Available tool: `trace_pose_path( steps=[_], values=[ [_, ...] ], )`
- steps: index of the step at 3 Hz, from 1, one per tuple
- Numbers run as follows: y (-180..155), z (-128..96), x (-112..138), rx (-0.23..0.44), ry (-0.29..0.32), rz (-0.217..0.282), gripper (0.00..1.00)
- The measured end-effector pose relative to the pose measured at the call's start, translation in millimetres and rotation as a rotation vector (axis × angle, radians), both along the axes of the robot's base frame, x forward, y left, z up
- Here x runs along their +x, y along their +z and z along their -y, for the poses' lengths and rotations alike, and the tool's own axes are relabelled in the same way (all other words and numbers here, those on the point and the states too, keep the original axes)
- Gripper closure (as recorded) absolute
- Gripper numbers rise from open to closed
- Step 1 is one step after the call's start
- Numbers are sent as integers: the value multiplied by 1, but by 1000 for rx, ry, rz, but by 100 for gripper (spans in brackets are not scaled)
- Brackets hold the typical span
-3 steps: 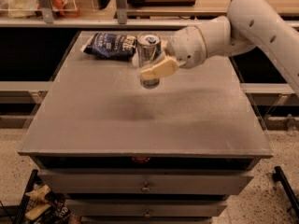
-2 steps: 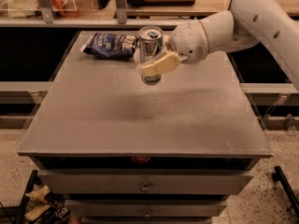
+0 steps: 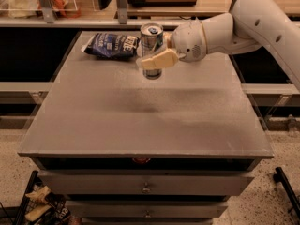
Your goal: Move redbull can near blue chip bag
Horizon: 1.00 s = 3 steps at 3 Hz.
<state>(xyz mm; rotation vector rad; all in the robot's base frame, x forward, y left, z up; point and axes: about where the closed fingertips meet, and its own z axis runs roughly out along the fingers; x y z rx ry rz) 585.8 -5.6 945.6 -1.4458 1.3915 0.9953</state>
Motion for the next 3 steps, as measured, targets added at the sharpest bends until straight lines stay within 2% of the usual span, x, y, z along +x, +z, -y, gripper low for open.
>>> trace_pose_path(
  steps=[1,2,3],
  values=[
    [-5,3,41,1,-91,-18,100],
    [-17,-1,78,-18,-141,-40,100],
    [-34,-11,109,-41,-165,-55,100]
  ],
)
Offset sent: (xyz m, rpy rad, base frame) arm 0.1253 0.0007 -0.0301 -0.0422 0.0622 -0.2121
